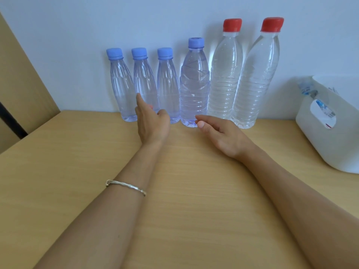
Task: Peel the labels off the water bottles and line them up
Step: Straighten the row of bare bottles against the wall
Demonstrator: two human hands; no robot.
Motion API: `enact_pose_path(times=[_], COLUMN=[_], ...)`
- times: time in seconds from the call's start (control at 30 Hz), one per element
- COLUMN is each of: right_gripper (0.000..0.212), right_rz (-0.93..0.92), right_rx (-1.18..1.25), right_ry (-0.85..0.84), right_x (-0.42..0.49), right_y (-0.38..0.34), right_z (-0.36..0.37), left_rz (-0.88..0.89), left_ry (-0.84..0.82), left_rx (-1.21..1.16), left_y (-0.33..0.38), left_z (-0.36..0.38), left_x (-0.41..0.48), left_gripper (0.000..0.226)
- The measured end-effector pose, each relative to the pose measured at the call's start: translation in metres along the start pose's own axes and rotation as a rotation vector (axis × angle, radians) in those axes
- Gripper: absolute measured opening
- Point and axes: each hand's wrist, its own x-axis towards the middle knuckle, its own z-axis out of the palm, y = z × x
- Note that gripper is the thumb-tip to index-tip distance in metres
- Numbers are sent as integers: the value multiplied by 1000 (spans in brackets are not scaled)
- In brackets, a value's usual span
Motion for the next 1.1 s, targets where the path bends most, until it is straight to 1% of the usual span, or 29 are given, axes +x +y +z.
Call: enact_pose_path(times=[0.07,0.1,0.17,0.23,0.3,0.37,0.4,0.47,0.53,0.6,0.7,0.77,0.83,0.9,0.97,1.03,1.1], right_gripper=[49,49,50,50,50,50,50,48,41,46,51,49,47,47,41,34,39], right_rz=[3,4,2,0,1,0,-3,-16,-37,-55,-53,-49,-42,-21,12,49,93], right_rx=[-4,-5,-7,-16,-26,-38,-41,-42,-37,-58,-55,-77,-88,-38,96,281,421], right_ry=[-3,-5,-2,0,-1,-2,-2,7,73,207,372,398,390,379,385,449,554], right_x=[0,0,0,0,0,0,0,-1,-1,1,5,5,5,4,3,4,5], right_y=[0,-1,-1,-1,-1,-1,-2,-2,-3,-1,1,1,1,0,0,1,1], right_z=[0,0,0,0,0,0,0,0,0,-1,-3,-3,-2,-3,-6,-11,-19], left_rz=[22,55,152,226,255,269,274,270,258,278,330,361,371,371,358,337,319], left_ry=[5,22,34,-39,-122,-151,-154,-137,-163,-288,-485,-536,-534,-525,-532,-535,-533], left_rx=[-21,-29,-59,-83,-63,-24,-15,-34,-87,-125,-63,-5,16,33,38,6,-54], left_y=[4,5,6,4,3,2,3,6,11,15,19,18,18,19,21,24,27], left_z=[0,0,2,5,7,7,6,3,2,5,11,15,16,16,15,15,14], left_x=[-4,-6,-7,-8,-9,-9,-10,-10,-10,-14,-19,-21,-23,-24,-25,-24,-23], left_gripper=[69,62,43,30,33,37,37,28,25,32,35,37,40,41,42,41,39])
